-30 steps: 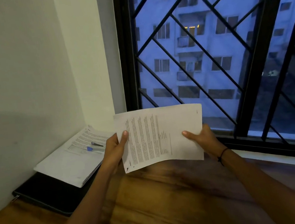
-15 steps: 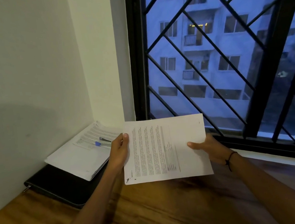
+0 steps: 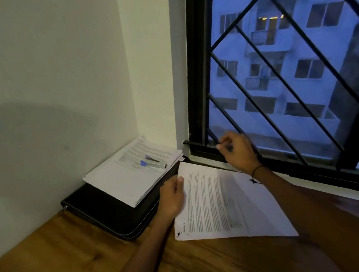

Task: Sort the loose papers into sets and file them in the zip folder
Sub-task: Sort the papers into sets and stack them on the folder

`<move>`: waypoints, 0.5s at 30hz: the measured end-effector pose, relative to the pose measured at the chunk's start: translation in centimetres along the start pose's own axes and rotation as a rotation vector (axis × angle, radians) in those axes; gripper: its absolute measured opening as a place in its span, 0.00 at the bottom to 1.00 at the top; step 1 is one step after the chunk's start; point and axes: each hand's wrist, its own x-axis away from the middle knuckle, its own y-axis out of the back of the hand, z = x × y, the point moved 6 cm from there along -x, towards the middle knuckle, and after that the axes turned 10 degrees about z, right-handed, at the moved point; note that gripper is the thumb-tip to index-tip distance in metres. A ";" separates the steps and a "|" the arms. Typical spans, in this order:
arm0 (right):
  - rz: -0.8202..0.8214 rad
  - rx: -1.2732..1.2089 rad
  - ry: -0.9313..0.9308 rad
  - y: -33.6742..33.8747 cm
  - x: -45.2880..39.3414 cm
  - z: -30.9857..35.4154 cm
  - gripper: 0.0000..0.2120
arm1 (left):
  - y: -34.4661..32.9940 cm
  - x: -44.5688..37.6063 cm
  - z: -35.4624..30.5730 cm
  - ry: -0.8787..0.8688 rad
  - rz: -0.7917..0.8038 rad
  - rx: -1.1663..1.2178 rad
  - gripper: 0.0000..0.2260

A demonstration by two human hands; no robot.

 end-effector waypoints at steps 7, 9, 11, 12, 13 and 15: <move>0.467 0.066 0.121 -10.4 -6.2 7.0 0.09 | 1.5 2.2 0.3 -0.001 -0.045 -0.076 0.15; 0.525 0.092 0.085 -12.5 -7.3 7.7 0.12 | 1.9 3.2 0.0 -0.006 -0.056 -0.121 0.15; 0.584 0.123 0.036 -14.8 -8.3 7.9 0.16 | 2.1 3.9 0.3 0.007 -0.071 -0.126 0.14; 0.619 0.147 0.011 -16.0 -8.7 8.1 0.20 | 2.2 4.1 0.7 0.013 -0.075 -0.125 0.14; 0.659 0.191 -0.010 -17.2 -9.0 8.2 0.23 | 2.3 4.3 0.8 0.015 -0.077 -0.129 0.15; 0.719 0.317 0.002 -19.3 -9.6 8.8 0.32 | 2.2 4.4 1.1 0.017 -0.079 -0.143 0.15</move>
